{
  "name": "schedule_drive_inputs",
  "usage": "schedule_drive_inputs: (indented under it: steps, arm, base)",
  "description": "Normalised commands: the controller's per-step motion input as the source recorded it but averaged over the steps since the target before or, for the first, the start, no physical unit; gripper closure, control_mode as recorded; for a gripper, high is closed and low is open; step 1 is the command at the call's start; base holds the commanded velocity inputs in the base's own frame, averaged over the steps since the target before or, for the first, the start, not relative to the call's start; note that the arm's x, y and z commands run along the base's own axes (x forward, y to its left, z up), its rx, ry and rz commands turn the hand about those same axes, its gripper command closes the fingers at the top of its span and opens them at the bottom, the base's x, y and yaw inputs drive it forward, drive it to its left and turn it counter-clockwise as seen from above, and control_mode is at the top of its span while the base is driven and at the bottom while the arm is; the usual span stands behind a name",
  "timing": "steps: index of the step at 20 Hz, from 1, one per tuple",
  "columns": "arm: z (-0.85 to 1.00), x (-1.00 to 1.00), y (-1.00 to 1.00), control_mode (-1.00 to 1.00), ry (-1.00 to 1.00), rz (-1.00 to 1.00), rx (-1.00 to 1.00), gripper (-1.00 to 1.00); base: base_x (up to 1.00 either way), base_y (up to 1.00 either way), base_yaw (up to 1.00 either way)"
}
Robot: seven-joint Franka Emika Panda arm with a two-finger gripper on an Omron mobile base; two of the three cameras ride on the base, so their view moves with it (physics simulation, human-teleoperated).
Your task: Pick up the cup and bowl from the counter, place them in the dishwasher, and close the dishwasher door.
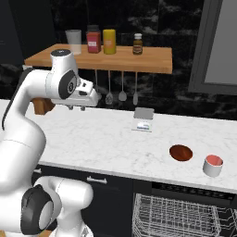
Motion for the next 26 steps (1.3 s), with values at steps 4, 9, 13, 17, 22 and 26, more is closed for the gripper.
schedule_drive_inputs:
  steps: [4, 9, 13, 17, 22, 26]
  arm:
    - [-0.01, -0.27, -0.01, -1.0, 0.0, 0.0, 0.0, -1.0]
    - [-0.19, -0.77, -0.14, -1.0, 0.02, 0.0, 0.0, -1.0]
    - [-0.41, -0.46, -0.36, -1.0, 0.03, 0.0, 0.0, -1.0]
    - [-0.27, -0.3, -0.24, -1.0, 0.0, 0.0, 0.0, -1.0]
    - [-0.45, 0.0, -0.67, -1.0, 0.03, 0.0, 0.0, -1.0]
    - [-0.36, 0.04, -0.75, -1.0, 0.01, 0.0, 0.0, -1.0]
  base:
    - [0.0, 0.0, 0.0]
    - [0.0, 0.0, 0.0]
    - [0.0, 0.0, 0.0]
    - [0.0, 0.0, 0.0]
    - [0.0, 0.0, 0.0]
    - [0.0, 0.0, 0.0]
